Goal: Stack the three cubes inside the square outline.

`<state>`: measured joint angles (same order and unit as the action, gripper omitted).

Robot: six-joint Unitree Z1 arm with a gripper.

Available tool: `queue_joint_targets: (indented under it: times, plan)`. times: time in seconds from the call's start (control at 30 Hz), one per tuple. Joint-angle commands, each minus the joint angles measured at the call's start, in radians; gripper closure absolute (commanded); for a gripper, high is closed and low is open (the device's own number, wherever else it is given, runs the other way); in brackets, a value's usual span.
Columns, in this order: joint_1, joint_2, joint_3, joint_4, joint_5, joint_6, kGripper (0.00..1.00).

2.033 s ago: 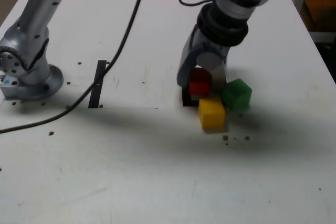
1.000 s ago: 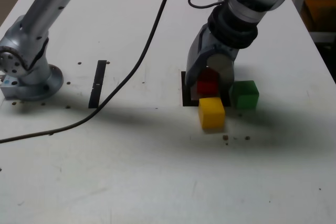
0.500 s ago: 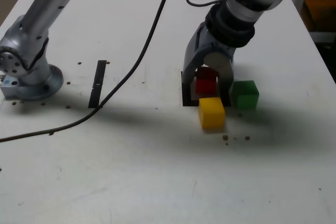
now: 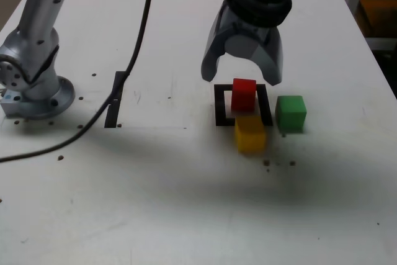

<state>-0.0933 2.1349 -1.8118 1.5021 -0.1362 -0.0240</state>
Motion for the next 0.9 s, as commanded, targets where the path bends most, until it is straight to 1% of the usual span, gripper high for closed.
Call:
queue_joint_targets:
  times: [0.0, 0.13, 0.23, 0.37, 0.53, 0.7, 0.87]
  plan:
    - [-0.029, -0.016, 0.0, 0.004, -0.013, -0.013, 0.0]
    - [-0.086, 0.008, -0.008, -0.003, -0.038, -0.041, 0.0]
    - [-0.113, 0.024, -0.011, -0.003, -0.044, -0.062, 0.0]
    - [-0.134, 0.026, -0.007, 0.001, -0.042, -0.079, 0.0]
    - [-0.159, 0.025, -0.001, 0.008, -0.031, -0.092, 0.0]
    - [-0.194, 0.042, -0.022, 0.012, -0.03, -0.109, 0.0]
    - [-0.204, 0.045, -0.027, 0.011, -0.025, -0.113, 0.0]
